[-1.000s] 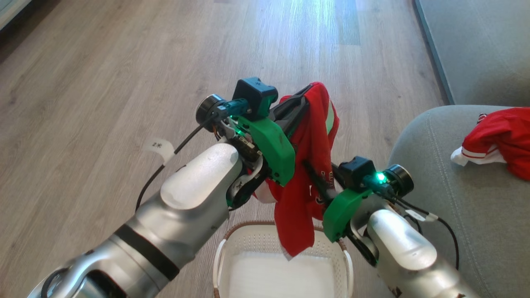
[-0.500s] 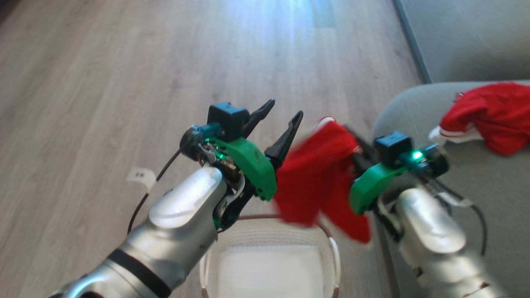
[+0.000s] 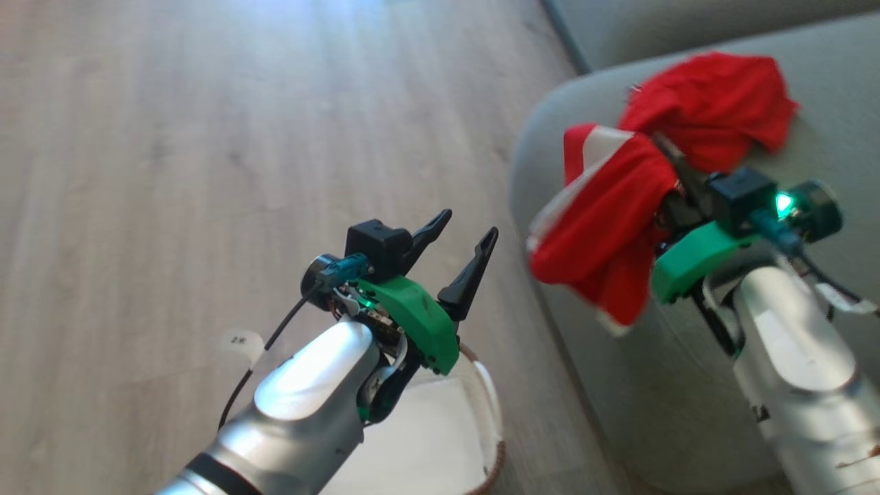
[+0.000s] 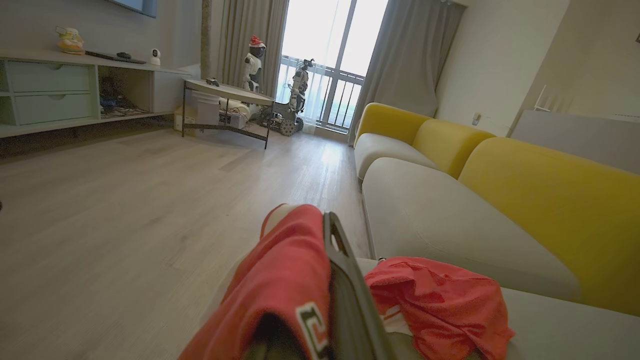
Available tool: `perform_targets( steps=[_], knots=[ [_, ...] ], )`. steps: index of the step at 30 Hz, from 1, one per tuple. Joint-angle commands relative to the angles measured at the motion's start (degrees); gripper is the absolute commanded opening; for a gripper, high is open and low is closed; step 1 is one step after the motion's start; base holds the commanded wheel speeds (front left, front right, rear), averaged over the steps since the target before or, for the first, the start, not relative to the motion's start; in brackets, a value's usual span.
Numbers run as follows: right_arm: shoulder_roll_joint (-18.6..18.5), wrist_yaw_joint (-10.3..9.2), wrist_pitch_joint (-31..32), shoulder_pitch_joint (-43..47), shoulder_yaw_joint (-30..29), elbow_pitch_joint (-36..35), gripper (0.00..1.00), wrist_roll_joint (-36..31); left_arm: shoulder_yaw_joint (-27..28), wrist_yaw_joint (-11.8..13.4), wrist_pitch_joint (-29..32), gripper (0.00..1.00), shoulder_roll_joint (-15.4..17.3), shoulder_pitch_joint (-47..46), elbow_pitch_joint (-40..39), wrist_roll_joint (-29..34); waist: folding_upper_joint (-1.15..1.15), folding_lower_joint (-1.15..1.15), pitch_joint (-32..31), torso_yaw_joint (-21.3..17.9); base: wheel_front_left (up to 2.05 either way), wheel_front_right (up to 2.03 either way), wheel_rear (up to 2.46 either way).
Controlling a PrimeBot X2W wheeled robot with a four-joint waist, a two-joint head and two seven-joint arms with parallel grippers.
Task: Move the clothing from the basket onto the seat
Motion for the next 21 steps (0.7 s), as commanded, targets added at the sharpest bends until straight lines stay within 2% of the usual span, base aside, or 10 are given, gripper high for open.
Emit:
perform_targets(
  steps=[1,6,11,16,21],
  knots=[
    [-0.1,-0.02,-0.3,-3.4,0.4,-2.6,0.0,0.0,2.6,0.3,-0.7,1.0,0.4,-2.4,-1.6,0.5,0.0,0.0,2.3,-4.2,0.0,0.0,0.0],
    [-1.5,-0.02,0.5,-4.8,0.3,-4.6,0.0,1.2,3.4,0.0,-0.8,1.0,-0.1,-1.9,-2.4,2.2,0.0,0.0,4.5,-8.4,0.0,0.0,0.0],
    [-1.9,-0.02,1.2,-6.0,1.0,-5.6,0.0,2.5,4.7,0.0,-0.8,1.0,-0.5,-1.5,-3.5,4.7,0.0,0.0,6.3,-10.3,0.0,0.0,0.0],
    [-2.9,-0.02,2.1,-11.0,1.7,-4.8,0.0,4.4,5.6,-0.4,-0.8,1.0,-0.8,-2.0,-4.7,7.3,0.0,0.0,9.3,-9.9,0.0,0.0,0.0],
    [-6.3,-0.02,2.8,-20.2,1.6,-2.5,0.0,5.2,6.4,-0.1,-0.8,1.0,-0.8,-3.1,-6.0,9.4,0.0,0.0,13.1,-7.6,0.0,0.0,0.0]
  ],
)
